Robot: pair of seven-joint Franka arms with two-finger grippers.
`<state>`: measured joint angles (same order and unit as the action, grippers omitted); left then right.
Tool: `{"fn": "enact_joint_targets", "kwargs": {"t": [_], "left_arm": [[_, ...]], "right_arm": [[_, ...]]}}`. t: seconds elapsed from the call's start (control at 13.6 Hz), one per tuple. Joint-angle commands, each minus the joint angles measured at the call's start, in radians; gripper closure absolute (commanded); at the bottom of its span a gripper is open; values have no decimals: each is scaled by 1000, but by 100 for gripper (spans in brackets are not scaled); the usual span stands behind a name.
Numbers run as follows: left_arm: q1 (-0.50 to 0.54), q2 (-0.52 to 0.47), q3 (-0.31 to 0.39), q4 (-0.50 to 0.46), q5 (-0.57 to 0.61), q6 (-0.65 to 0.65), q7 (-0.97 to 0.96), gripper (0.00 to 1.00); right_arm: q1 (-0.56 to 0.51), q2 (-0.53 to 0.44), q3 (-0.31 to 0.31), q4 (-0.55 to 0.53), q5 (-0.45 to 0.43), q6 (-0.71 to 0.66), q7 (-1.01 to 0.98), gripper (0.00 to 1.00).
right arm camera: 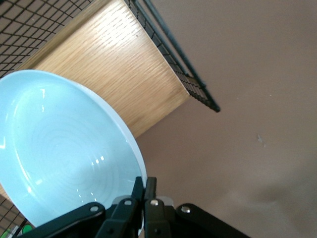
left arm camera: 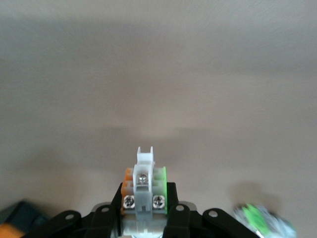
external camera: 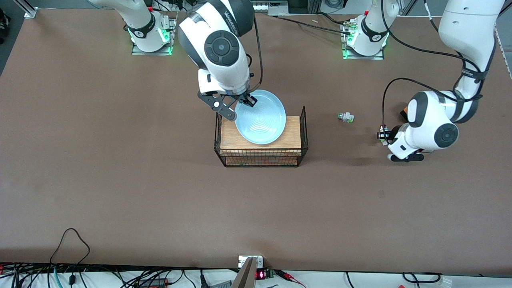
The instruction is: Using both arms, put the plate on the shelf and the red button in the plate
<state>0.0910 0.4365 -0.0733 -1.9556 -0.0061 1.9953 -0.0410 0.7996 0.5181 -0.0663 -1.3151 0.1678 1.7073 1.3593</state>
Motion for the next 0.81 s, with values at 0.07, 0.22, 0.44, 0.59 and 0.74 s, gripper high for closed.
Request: {"fn": "enact_joint_targets", "kwargs": {"t": [0.07, 0.22, 0.44, 0.59, 0.74], "left_arm": [[-34, -10, -5, 216, -11, -248, -62, 100], [-42, -10, -13, 346, -5, -378, -56, 100], [-42, -12, -37, 476, -2, -501, -43, 100], [-39, -19, -46, 527, -11, -547, -31, 100], [-39, -44, -56, 538, -12, -552, -16, 100]], "right_arm": [[26, 54, -10, 10, -33, 81, 38, 100], [27, 75, -10, 10, -48, 115, 38, 100], [27, 83, -10, 8, -63, 117, 35, 100], [27, 83, -10, 7, -63, 115, 34, 100], [27, 85, -10, -1, -65, 115, 30, 99]]}}
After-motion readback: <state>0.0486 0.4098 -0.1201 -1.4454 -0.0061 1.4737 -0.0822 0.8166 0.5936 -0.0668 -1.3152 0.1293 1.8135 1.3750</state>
